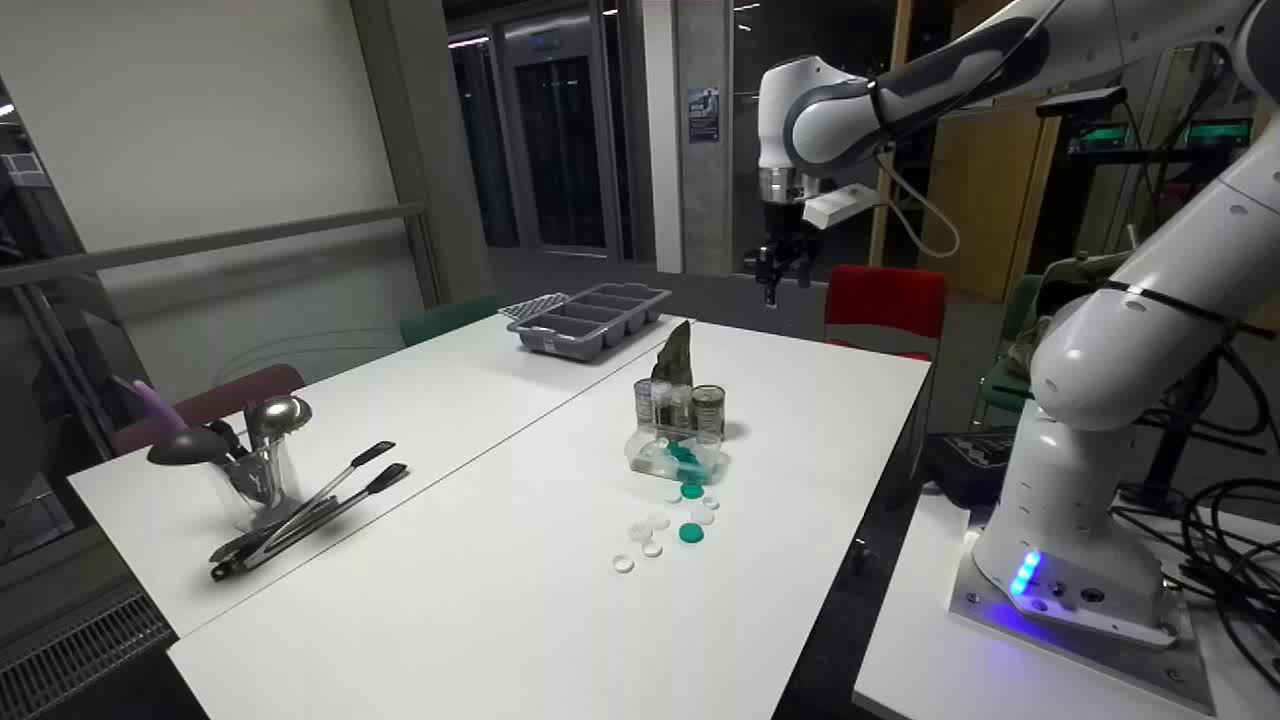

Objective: Pick up the white object on the table and put it in the bowl

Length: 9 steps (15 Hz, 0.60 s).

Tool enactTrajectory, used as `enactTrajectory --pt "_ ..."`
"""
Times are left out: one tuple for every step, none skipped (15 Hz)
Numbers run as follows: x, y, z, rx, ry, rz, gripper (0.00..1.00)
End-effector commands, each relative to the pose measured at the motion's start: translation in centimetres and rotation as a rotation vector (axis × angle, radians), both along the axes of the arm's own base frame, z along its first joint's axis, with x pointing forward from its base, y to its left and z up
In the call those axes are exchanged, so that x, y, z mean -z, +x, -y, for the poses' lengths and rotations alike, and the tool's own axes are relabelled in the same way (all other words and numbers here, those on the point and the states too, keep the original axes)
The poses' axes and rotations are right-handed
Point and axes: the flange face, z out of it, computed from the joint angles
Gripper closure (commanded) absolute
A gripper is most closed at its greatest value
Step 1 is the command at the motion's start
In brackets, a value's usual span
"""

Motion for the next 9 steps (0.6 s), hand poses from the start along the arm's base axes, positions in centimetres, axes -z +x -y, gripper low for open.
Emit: enactTrajectory --pt "-0.1 0.0 0.0 0.000 0.000 -0.001 0.00" --pt "-0.1 0.0 0.0 0.000 0.000 -0.001 0.00" --pt "-0.1 0.0 0.0 0.000 0.000 -0.001 0.00" --pt "-0.1 0.0 0.0 0.000 0.000 -0.001 0.00" --pt "-0.1 0.0 0.0 0.000 0.000 -0.001 0.00" --pt "0.0 0.3 0.2 -0.022 -0.002 0.008 0.00" --pt "0.1 1.2 -0.2 -0.064 0.013 0.017 0.00" --pt "0.3 1.9 -0.6 -0.103 0.018 0.016 0.00" --pt "0.6 2.8 -1.2 -0.148 0.006 0.015 0.00"
